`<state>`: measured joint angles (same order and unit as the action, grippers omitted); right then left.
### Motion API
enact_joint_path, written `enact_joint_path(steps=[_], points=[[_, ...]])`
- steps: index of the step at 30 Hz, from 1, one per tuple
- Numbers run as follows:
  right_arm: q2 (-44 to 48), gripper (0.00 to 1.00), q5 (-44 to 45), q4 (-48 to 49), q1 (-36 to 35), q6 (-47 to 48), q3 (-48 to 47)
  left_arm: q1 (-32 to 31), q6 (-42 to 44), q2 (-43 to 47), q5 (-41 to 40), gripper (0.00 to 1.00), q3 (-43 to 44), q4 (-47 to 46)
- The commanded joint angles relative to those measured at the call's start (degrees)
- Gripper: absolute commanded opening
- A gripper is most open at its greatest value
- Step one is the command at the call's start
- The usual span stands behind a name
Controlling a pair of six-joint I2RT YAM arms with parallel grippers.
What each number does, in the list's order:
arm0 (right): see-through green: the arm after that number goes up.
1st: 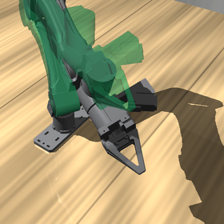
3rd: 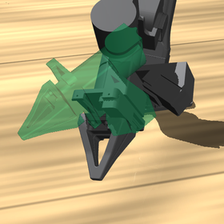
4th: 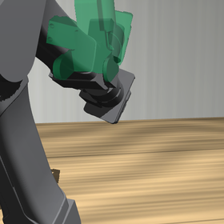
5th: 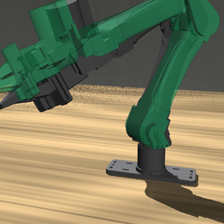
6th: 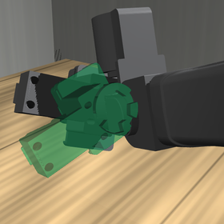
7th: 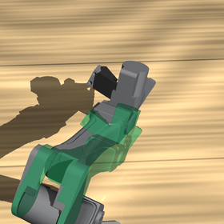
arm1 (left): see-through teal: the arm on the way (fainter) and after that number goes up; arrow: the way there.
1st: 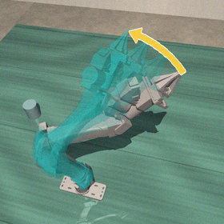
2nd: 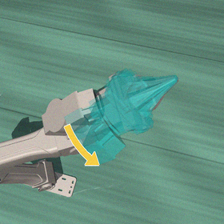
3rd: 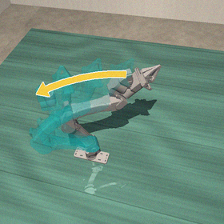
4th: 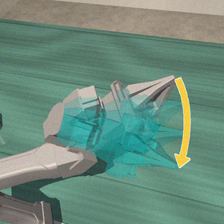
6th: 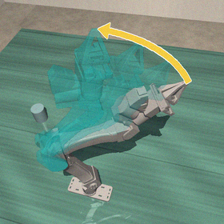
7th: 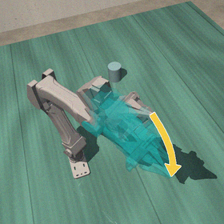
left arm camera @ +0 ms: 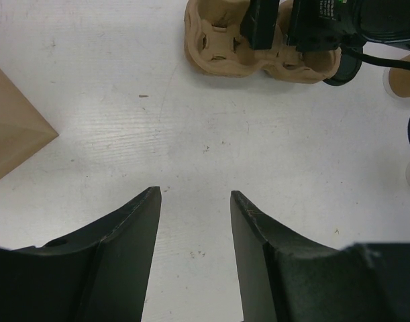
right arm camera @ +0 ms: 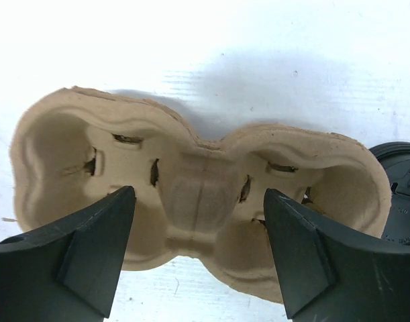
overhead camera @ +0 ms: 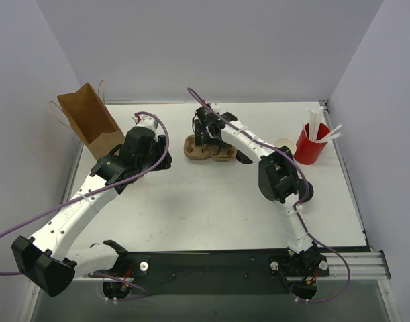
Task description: Pack the takeout coffee
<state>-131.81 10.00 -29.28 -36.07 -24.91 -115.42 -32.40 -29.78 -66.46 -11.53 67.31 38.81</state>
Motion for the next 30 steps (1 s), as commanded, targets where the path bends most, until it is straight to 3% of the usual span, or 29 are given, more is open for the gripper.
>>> enact_joint_path(steps=[1,17,24,26,30], points=[[-0.90,0.72,1.43,-2.19,-0.22,-1.72,-3.67,0.50,0.51,0.63,0.02,0.56,0.37,-2.77],[-2.93,0.66,4.32,-6.41,-1.10,-4.80,-5.17,0.67,1.13,-0.08,0.37,0.56,0.72,-3.12],[-2.05,0.55,5.56,-6.41,-1.19,-4.71,-5.70,0.76,1.13,-0.08,0.45,0.56,0.54,-3.30],[-2.05,0.46,5.56,-6.41,-1.10,-4.45,-6.22,0.76,1.13,0.01,0.54,0.56,0.46,-3.39],[-1.70,0.39,5.56,-6.49,-1.19,-4.19,-6.23,0.85,1.22,-0.08,0.54,0.56,0.63,-3.39]])
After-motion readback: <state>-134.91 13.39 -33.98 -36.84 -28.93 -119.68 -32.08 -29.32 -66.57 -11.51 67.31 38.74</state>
